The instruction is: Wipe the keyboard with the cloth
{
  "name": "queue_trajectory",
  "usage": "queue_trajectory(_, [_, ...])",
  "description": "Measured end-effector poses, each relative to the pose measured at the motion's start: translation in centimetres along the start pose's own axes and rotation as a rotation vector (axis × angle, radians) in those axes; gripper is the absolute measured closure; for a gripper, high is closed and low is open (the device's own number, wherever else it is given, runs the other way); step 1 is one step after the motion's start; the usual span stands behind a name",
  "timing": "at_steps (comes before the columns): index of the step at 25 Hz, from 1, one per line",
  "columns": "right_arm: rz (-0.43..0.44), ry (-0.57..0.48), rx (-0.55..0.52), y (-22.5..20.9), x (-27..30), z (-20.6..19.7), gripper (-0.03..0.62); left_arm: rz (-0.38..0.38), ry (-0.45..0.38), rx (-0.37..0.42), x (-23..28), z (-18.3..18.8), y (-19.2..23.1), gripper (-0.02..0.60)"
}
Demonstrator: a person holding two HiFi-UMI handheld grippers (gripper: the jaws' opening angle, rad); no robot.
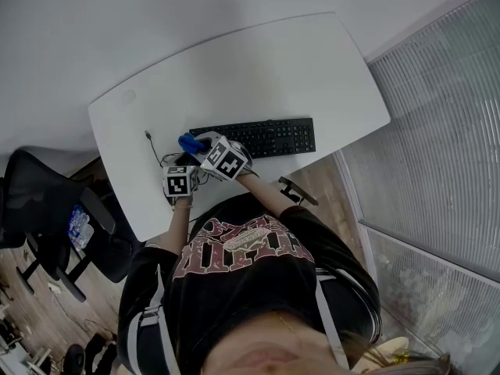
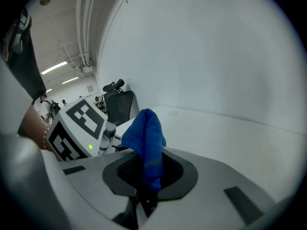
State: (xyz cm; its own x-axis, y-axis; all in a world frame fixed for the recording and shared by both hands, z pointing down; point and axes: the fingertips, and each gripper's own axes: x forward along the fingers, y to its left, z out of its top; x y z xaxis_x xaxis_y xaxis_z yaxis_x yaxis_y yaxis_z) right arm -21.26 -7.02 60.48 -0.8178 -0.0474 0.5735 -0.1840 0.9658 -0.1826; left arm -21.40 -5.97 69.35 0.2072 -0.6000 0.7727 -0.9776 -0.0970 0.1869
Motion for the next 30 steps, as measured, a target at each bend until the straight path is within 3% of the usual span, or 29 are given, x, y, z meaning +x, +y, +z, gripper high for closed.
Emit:
queue_trajectory(5, [-0.01, 0.068, 0.019, -0.5, 1.1, -3.2, 0.539, 0.0, 0.0, 0.005, -0.1, 0.0, 0.1, 0.546])
queue_trajectory(30, [-0.187, 0.101, 0.073, -6.2, -5.8, -7.8, 0.537, 0.008, 0.008, 0.025, 0.0, -0.1, 0.1, 0.546])
